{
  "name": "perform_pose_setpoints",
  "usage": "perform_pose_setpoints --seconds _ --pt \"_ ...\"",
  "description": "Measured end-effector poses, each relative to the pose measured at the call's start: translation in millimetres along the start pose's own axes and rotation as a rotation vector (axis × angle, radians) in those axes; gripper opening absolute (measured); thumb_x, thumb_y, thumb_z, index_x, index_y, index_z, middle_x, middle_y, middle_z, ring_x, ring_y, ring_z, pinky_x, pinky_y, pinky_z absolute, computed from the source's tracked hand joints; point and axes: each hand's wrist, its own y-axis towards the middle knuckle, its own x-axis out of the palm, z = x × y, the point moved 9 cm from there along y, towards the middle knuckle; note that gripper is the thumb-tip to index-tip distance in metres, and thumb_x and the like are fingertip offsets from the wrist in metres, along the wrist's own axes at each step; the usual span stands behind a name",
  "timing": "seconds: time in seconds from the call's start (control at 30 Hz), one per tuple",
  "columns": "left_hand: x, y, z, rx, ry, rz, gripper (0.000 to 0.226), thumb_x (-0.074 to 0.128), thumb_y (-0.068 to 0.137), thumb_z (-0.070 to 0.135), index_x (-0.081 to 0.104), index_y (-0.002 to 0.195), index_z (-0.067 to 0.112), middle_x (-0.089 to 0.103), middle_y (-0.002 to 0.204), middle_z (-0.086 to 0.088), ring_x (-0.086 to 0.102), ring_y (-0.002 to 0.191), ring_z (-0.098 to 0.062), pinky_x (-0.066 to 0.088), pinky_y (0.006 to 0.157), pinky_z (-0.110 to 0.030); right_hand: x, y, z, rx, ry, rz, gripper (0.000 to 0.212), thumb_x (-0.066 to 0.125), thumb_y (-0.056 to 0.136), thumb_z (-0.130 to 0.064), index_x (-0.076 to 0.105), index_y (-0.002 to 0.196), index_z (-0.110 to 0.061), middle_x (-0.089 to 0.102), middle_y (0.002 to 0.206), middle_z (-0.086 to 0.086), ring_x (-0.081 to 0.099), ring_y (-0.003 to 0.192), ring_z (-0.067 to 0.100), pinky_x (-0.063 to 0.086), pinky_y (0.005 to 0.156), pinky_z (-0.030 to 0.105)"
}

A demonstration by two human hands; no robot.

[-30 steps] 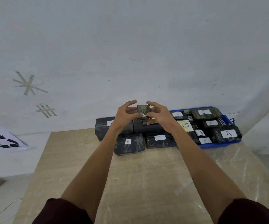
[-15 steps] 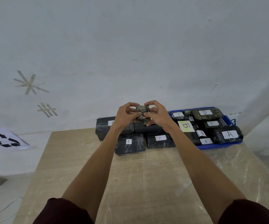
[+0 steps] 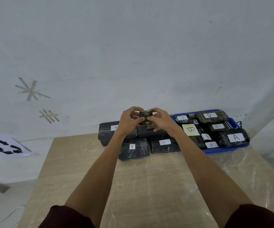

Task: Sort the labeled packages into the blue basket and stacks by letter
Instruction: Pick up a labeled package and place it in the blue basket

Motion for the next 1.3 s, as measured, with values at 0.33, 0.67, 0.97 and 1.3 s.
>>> perform_pose_setpoints --seconds 0.33,0.67,0.97,1.3 --pt "2.2 -1.9 1.9 0.059 0.075 0.000 0.030 0.073 0.086 -0.002 0.068 0.106 0.019 0.070 0.095 -0.005 0.068 0.082 -0.015 0.056 0.070 -0.021 14.2 4.1 21.0 0.136 0.307 -0.049 0.039 0.044 0.106 -0.032 0.059 0.124 -0.001 0.065 0.107 0.023 0.067 0.090 0.033 0.058 0.092 0.045" --pt "9.1 -3.2 -14.3 -0.188 -0.147 -0.001 0.029 0.072 0.092 0.038 0.070 0.107 0.014 0.072 0.104 -0.009 0.071 0.096 -0.021 0.057 0.073 -0.019 -5.1 13.4 7.2 -0.070 0.325 0.096 0.025 0.052 0.097 -0.014 0.066 0.092 0.006 0.063 0.113 0.031 0.063 0.103 0.031 0.060 0.083 0.031" --pt "8.4 -1.7 -14.5 -0.231 -0.248 0.021 0.023 0.072 0.092 0.024 0.071 0.104 0.004 0.071 0.088 -0.011 0.068 0.081 -0.015 0.055 0.071 -0.017 -5.7 13.5 3.7 -0.129 0.235 0.125 0.019 0.064 0.093 -0.018 0.076 0.097 -0.003 0.074 0.100 0.013 0.070 0.103 0.028 0.059 0.092 0.034" --pt "6.8 -0.5 -20.6 -0.249 -0.202 0.001 0.022 0.069 0.093 0.021 0.072 0.104 0.002 0.073 0.095 -0.016 0.071 0.090 -0.021 0.059 0.077 -0.021 -0.5 18.8 10.0 -0.113 0.092 0.110 0.019 0.065 0.091 -0.031 0.077 0.092 -0.017 0.075 0.097 0.003 0.074 0.090 0.017 0.057 0.097 0.044"
